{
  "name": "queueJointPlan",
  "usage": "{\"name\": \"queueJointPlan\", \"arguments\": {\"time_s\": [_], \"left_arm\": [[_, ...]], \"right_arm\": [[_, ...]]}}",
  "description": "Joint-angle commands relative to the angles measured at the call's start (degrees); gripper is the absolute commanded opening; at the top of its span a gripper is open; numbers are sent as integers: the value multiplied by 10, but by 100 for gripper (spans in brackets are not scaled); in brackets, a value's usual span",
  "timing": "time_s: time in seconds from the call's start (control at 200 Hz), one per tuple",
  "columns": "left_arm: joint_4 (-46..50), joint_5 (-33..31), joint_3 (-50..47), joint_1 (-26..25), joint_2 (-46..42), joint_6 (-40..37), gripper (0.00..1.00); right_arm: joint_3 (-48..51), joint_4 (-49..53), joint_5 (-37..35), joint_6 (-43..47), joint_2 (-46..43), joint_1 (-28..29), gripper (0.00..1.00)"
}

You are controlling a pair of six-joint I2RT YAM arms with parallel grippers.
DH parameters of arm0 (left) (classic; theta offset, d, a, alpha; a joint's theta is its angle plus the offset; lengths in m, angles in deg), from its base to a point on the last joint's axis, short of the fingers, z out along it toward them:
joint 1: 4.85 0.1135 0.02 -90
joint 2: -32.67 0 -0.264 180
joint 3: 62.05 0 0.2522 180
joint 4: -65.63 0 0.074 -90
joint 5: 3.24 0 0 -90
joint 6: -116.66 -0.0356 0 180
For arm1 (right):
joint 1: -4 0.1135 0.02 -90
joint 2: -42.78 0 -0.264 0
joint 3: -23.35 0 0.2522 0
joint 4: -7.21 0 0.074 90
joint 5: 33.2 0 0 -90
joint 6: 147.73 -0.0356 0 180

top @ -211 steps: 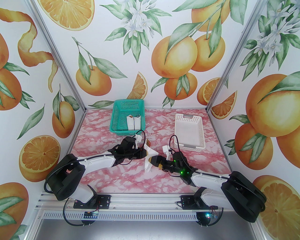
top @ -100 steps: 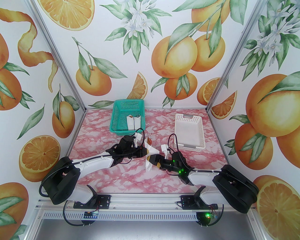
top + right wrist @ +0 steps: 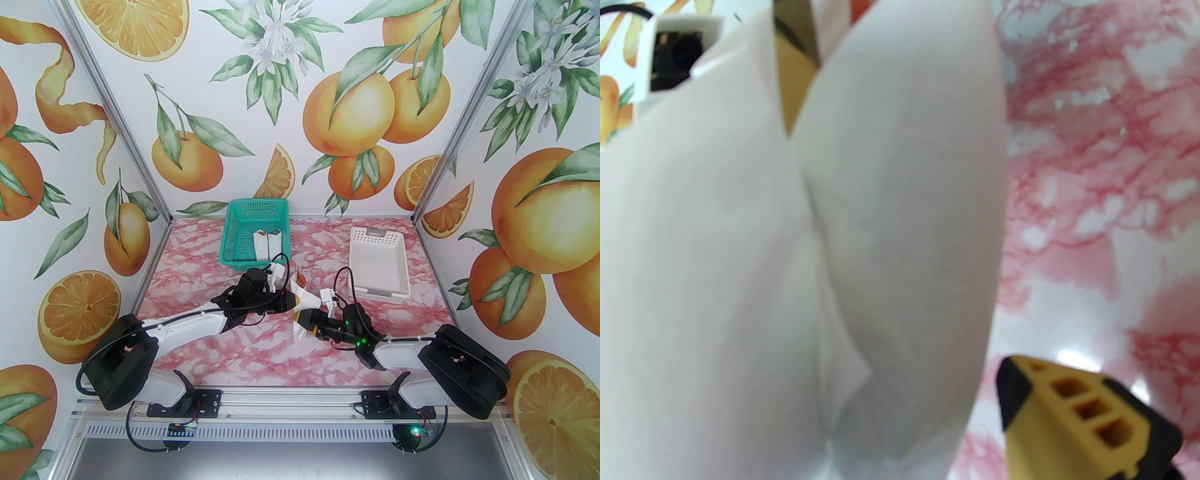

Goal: Place the utensils on the paper napkin and roll it up

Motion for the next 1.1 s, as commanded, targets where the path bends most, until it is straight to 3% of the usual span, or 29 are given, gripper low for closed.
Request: {"name": "queueJointPlan", "arguments": {"time_s": [0.0,0.15,0.555,0.926,1.096], "left_arm": [[-1,2,20,0,-14,-2,0],[9,1,21,1,-13,-7,0],[21,-2,23,1,-11,-14,0],[21,1,18,1,-6,-19,0],[28,3,18,2,-9,-27,12]], "right_arm": [[5,-21,9,2,-15,0,74],[6,2,10,7,-33,-6,62],[-1,102,13,37,-90,-17,50],[-8,122,16,43,-99,-17,30],[-7,121,18,43,-106,-17,17]]}}
